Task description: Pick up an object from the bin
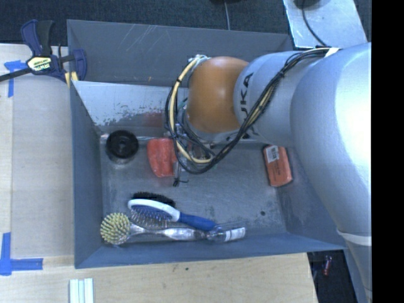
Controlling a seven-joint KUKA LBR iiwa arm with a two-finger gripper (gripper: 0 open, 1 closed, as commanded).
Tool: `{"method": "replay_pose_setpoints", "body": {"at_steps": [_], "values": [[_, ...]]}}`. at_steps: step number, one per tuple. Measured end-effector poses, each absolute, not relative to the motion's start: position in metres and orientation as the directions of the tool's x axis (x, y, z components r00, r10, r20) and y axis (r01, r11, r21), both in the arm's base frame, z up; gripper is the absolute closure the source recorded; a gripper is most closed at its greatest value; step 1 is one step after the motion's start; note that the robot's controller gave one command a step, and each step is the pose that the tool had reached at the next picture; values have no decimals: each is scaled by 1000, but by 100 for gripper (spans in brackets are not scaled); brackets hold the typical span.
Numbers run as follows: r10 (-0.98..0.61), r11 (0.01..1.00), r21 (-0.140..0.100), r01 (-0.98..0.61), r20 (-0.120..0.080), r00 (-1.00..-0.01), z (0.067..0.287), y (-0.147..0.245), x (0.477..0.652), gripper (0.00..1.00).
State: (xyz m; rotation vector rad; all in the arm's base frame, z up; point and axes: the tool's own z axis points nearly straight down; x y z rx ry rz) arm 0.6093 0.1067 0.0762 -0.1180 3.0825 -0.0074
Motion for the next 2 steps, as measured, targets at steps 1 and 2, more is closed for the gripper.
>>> {"method": "replay_pose_setpoints", "body": {"at_steps": [1,2], "values": [[-277,961,-14,-277,-59,-959,90,150,598,100],[-276,961,-13,-276,-60,-959,90,150,598,100]]}}
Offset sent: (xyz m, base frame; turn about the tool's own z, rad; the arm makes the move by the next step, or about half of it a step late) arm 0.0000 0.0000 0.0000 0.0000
